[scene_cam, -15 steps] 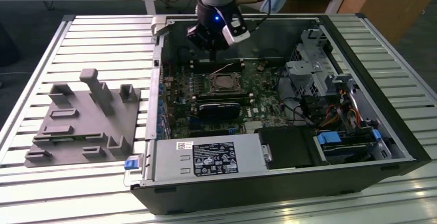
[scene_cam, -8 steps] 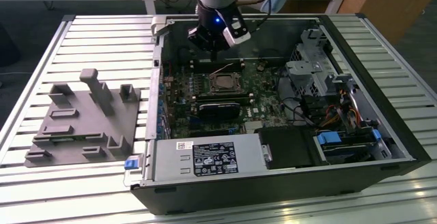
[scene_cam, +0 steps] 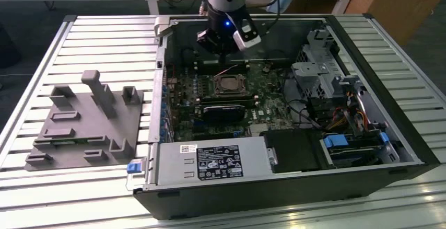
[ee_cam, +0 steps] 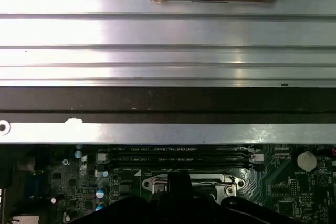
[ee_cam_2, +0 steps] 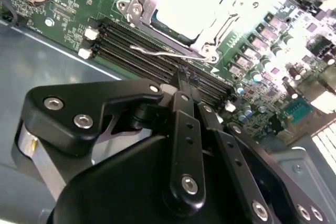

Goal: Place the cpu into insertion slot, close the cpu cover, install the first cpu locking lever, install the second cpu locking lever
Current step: 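Install the first cpu locking lever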

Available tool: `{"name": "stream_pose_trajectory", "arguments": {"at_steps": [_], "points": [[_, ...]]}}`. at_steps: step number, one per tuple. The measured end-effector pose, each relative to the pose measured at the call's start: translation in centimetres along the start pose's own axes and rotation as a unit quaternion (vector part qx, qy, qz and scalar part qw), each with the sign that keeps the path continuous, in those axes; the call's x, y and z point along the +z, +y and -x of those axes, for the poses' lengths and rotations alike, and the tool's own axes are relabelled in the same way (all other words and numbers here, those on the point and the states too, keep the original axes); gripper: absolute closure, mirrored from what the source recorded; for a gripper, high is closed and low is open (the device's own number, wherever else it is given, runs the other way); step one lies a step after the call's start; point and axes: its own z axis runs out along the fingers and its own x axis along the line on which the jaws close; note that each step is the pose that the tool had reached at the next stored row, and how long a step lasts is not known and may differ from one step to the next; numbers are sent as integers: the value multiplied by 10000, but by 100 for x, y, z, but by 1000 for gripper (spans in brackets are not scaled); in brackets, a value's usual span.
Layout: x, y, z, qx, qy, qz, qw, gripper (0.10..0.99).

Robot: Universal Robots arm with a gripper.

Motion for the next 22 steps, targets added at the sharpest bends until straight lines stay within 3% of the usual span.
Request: {"name": "stream_pose_trajectory", "arguments": {"at_steps": [5,22], "points": [[50,-6,24,-128,16,1,9999,973],[160,-4,138,-125,16,1,9999,973]]}}
